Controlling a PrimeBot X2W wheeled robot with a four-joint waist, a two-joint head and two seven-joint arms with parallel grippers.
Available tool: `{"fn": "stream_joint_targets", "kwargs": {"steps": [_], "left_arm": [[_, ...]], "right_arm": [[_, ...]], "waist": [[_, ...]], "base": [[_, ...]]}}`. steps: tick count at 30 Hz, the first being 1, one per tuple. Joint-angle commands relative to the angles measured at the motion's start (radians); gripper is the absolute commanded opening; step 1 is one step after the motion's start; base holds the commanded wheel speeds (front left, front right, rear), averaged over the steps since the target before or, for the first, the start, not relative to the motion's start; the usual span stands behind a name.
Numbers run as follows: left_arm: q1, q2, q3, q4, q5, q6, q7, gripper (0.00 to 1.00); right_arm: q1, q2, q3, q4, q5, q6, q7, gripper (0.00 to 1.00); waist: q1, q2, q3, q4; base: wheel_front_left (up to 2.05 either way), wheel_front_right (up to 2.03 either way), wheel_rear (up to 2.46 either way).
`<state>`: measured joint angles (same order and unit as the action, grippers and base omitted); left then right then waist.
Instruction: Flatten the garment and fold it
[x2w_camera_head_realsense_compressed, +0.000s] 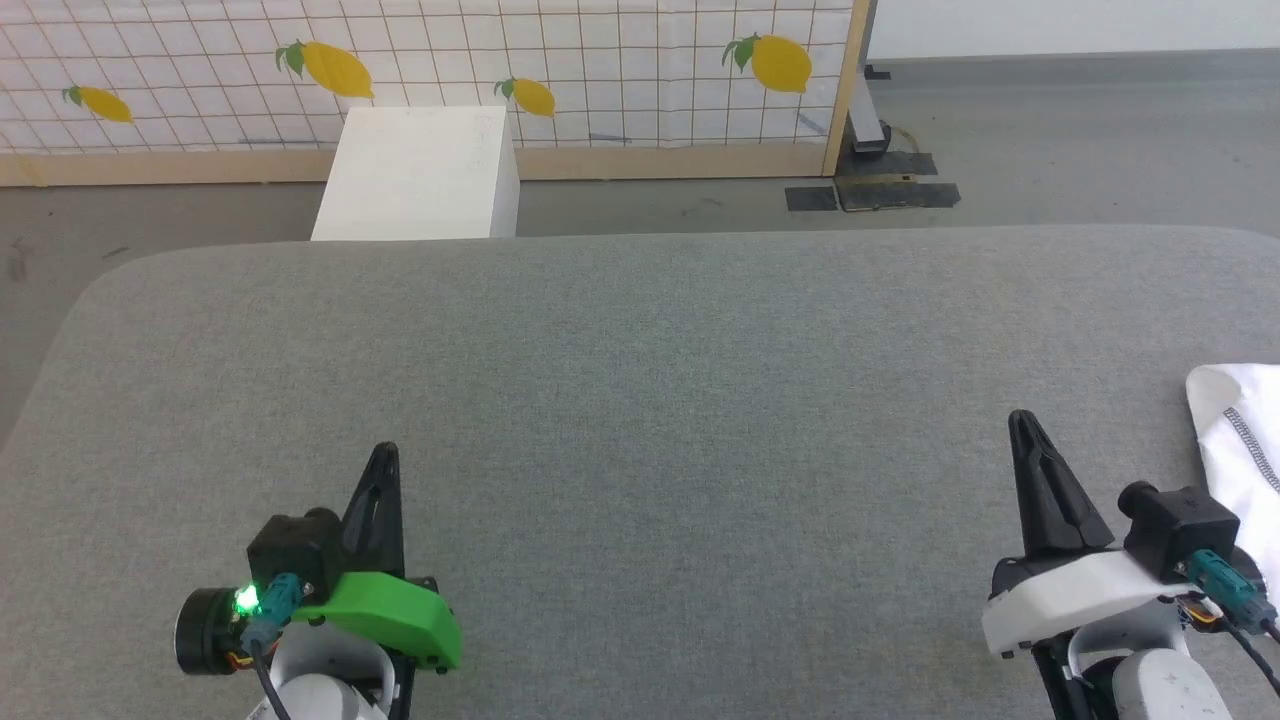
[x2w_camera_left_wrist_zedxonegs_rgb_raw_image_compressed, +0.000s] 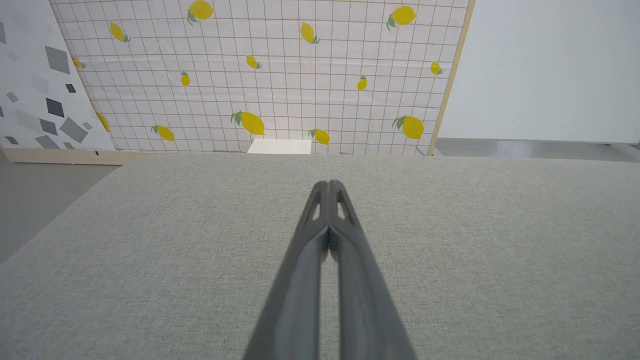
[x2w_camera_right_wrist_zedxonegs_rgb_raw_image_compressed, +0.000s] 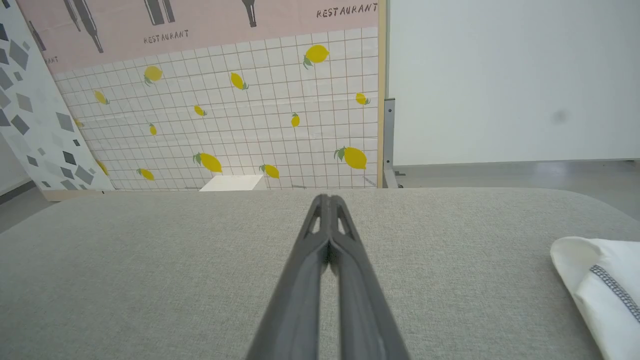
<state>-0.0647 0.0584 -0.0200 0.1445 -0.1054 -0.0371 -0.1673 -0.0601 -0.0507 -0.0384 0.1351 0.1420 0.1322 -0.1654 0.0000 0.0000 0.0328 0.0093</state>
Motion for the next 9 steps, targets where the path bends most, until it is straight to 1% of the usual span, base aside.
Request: {"fn": "stream_joint_targets", "kwargs": {"steps": [1, 9], "left_arm": [[0.013, -0.003, 0.002, -0.009, 0.007, 0.007, 0.008, 0.0], [0.018, -0.004, 0.004, -0.023, 0.017, 0.01, 0.025, 0.0]], "right_arm": [[0.016, 0.0, 0.002, -0.01, -0.011, -0.001, 0.007, 0.0], [0.021, 0.0, 0.006, -0.022, -0.024, -0.001, 0.023, 0.0]], "waist": [[0.0, 0.0, -0.001, 0.0], [0.0, 0.0, -0.004, -0.001]], "base": [[0.0, 0.0, 0.0], [0.0, 0.0, 0.0]]}}
